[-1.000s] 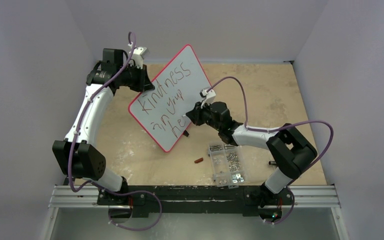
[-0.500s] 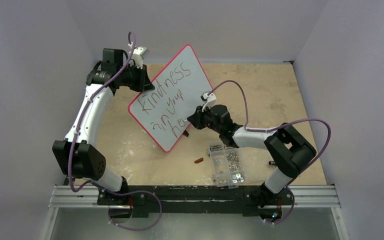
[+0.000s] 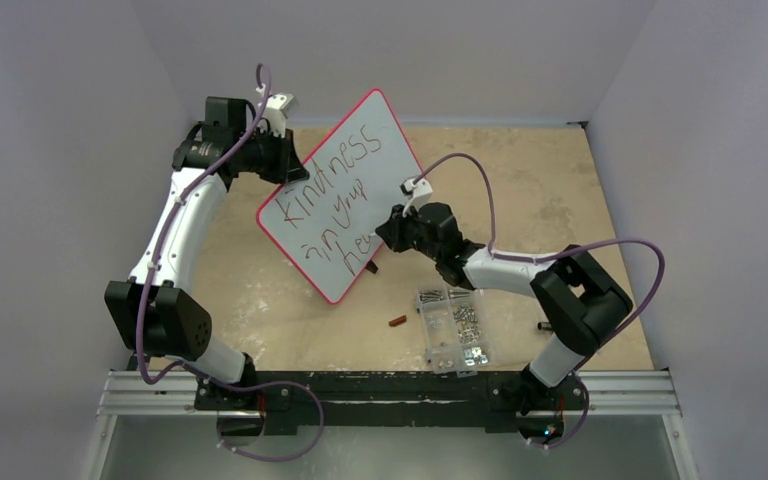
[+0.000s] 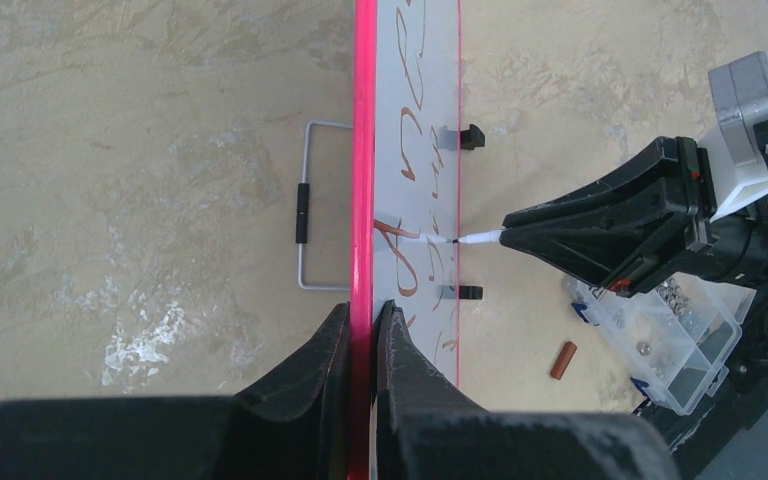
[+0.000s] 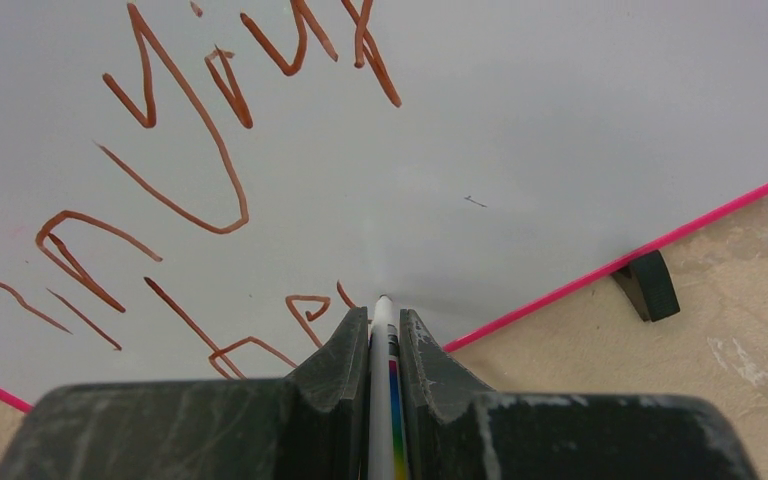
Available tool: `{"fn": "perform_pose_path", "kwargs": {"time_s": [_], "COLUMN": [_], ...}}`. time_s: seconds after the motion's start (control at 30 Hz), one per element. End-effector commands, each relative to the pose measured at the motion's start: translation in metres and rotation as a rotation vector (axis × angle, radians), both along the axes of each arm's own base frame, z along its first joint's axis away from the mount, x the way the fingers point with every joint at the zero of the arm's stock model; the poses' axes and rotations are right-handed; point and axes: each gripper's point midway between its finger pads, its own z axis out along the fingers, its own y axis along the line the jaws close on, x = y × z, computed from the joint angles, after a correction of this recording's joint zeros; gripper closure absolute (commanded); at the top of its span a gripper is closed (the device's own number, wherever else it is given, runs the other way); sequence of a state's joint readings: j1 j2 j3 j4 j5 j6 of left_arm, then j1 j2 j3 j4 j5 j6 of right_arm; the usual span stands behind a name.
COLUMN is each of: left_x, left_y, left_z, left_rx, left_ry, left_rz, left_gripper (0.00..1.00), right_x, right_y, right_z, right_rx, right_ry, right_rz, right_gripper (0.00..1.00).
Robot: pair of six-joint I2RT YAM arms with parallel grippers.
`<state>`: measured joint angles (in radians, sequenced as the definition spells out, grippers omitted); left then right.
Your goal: Write a sentence on the whiteboard
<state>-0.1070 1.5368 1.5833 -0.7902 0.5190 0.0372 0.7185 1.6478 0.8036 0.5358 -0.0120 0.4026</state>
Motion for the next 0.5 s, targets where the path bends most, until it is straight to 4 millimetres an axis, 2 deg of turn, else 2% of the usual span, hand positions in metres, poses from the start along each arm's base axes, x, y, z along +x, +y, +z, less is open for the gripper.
{"fn": "perform_pose_path", "kwargs": {"time_s": [0.0, 0.17, 0.47], "left_x": [0.003, 0.003, 0.003], "left_y": [0.019, 0.019, 0.019], "left_z": [-0.005, -0.004, -0.004], "left_rx": [0.108, 0.109, 0.110], "left_ry": [-0.041, -0.043, -0.044], "left_rz": [0.041, 0.041, 0.040], "left_gripper": [1.00, 1.00, 1.00], "right_x": [0.019, 0.020, 0.002], "right_y": [0.011, 0.014, 0.029], "right_z": [0.032, 0.038, 0.032], "right_rx": [0.047, 0.059, 0.103], "right_ry": [-0.076, -0.085, -0.053], "right_rz": [-0.018, -0.012, 0.068], "right_gripper": [1.00, 1.00, 1.00]}}
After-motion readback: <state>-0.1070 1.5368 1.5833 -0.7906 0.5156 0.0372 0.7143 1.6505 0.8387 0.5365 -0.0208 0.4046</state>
